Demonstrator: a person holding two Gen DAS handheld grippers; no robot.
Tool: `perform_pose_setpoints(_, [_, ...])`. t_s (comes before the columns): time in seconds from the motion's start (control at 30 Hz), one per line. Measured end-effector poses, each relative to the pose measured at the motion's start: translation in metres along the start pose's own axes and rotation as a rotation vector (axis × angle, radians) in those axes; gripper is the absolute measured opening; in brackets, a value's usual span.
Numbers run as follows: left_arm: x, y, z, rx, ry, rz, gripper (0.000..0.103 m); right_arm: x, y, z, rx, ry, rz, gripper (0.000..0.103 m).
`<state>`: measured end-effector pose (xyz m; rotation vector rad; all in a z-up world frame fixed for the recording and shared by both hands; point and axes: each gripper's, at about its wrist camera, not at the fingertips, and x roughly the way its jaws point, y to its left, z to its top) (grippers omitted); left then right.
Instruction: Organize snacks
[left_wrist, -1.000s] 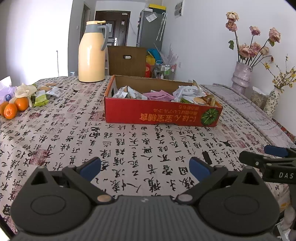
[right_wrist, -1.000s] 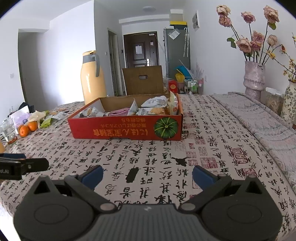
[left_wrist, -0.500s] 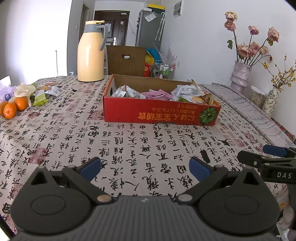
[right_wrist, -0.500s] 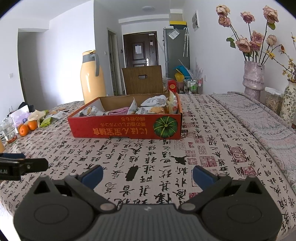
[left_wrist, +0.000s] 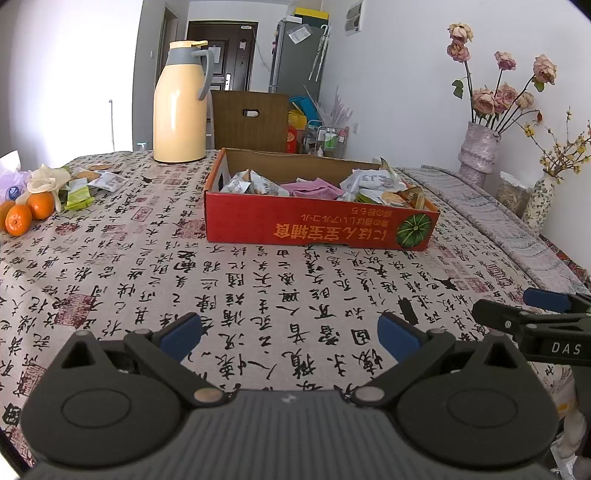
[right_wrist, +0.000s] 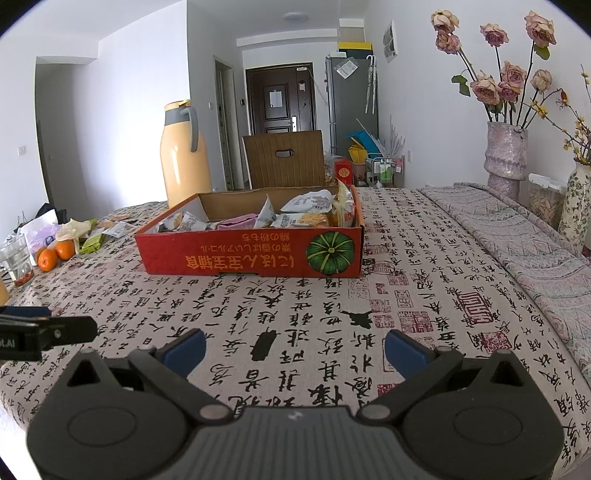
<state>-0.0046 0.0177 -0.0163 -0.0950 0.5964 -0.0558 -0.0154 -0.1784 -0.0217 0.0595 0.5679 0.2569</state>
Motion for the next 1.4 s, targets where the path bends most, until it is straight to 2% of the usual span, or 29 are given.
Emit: perform_pose_setpoints(1.4, [-0.0017,0.0003,0.0026,-0.010,-0.006,-0.005,0.103,0.0002,0.0004,-0.0006,0.000,0.000,0.001,0.103])
